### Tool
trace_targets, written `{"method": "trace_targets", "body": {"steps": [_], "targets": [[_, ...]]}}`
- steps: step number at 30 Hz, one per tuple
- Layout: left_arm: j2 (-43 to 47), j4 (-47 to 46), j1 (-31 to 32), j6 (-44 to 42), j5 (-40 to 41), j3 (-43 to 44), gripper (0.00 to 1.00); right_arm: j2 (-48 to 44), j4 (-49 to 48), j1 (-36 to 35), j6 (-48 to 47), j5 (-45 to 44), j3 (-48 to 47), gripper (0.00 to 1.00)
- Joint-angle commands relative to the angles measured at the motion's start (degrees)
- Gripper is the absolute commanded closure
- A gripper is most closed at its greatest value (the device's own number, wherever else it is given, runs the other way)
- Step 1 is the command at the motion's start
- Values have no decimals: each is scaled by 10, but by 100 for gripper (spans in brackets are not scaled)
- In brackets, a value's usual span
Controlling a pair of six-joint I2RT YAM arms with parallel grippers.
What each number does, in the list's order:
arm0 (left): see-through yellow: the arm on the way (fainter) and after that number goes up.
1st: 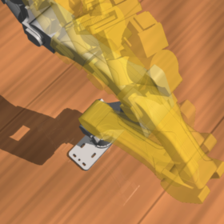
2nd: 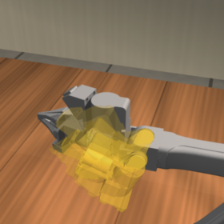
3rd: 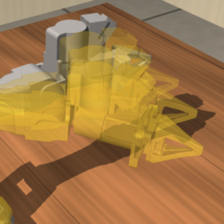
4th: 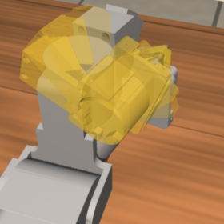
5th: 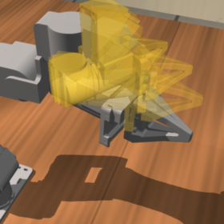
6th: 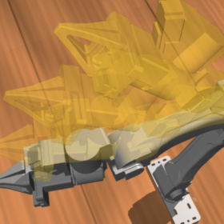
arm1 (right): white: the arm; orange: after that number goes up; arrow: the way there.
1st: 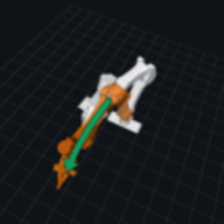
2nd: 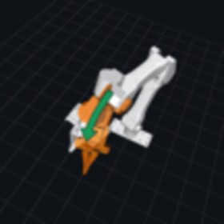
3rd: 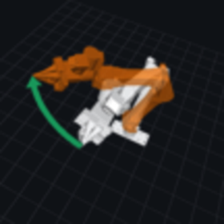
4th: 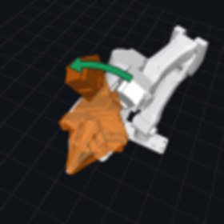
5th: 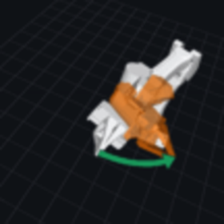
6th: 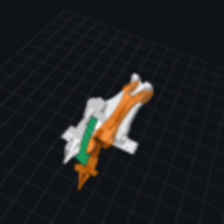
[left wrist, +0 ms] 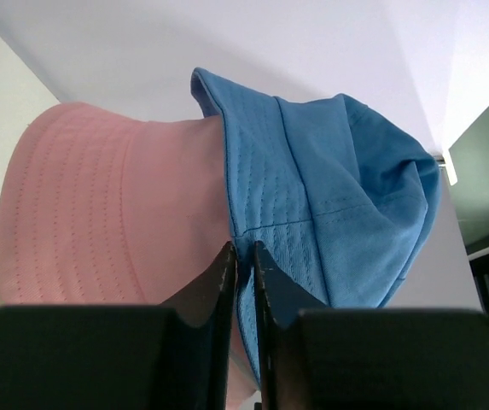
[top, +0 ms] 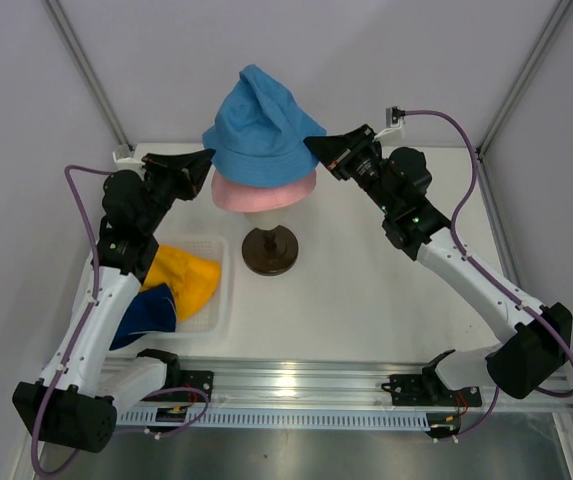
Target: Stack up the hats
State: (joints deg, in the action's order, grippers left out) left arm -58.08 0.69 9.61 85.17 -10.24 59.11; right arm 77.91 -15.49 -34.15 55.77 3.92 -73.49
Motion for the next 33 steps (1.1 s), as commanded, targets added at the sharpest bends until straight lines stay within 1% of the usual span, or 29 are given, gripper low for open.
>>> {"method": "trace_targets", "body": {"steps": [1, 3, 4, 7, 10, 13, 17, 26, 32, 33], "targets": [[-12, -49, 1, -4, -8, 7, 86, -2, -14, 1, 2, -1, 0, 95], [-16, -50, 1, 1, -11, 8, 94, -5, -6, 5, 1, -2, 5, 82], [-17, -53, 1, 2, -13, 8, 99, -7, -5, 8, 0, -2, 7, 74], [-16, -59, 1, 6, -15, 7, 99, -14, -3, 22, -3, -4, 13, 55], [-14, -54, 1, 1, -15, 15, 99, -21, 0, 38, -7, -5, 17, 48], [-12, -45, 1, -3, -12, 24, 99, -21, -7, 54, -4, -1, 19, 47], [-12, -39, 1, -7, -10, 29, 99, -14, -24, 67, 3, -1, 17, 41], [-20, -47, 1, -1, -16, 27, 99, 30, -41, 68, 49, 36, 16, 38], [-23, -59, 2, 2, -22, 17, 99, 29, -54, 66, 85, 50, 38, 36], [-24, -60, 2, 2, -20, 14, 99, 29, -57, 63, 89, 51, 42, 34]]}}
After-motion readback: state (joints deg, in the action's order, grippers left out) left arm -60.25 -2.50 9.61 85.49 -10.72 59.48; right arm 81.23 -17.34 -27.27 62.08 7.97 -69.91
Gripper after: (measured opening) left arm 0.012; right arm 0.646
